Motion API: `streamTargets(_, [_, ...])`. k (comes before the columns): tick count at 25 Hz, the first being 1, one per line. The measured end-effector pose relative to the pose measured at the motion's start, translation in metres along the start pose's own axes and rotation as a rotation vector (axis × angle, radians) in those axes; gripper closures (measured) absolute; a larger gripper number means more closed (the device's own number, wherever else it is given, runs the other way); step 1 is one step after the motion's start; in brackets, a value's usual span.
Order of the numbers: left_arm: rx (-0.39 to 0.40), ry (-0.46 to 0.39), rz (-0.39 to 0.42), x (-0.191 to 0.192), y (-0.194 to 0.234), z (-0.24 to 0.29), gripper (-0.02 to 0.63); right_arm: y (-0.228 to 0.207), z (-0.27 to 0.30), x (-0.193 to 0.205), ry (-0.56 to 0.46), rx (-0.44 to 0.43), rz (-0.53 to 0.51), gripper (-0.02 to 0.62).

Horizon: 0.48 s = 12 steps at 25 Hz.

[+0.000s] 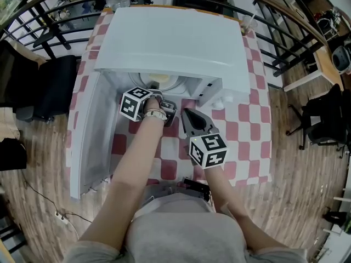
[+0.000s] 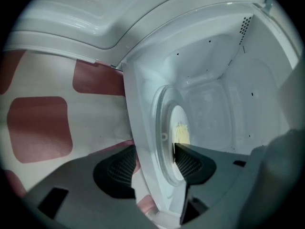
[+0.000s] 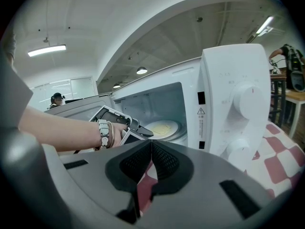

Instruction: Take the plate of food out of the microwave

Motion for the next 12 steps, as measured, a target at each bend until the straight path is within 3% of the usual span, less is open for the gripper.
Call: streamTargets(12, [0.035, 0.019, -0.018, 0.003, -0.001, -0.017, 0.475, 0.011, -0.007, 0.003, -0.004, -0.012, 0.010, 0.568])
Point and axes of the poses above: the fingertips, and each gripper's own axes: z forward along the fingers, y to its left, x out of its underside, the point moved 1 cm from there along -z, backward along the fingers
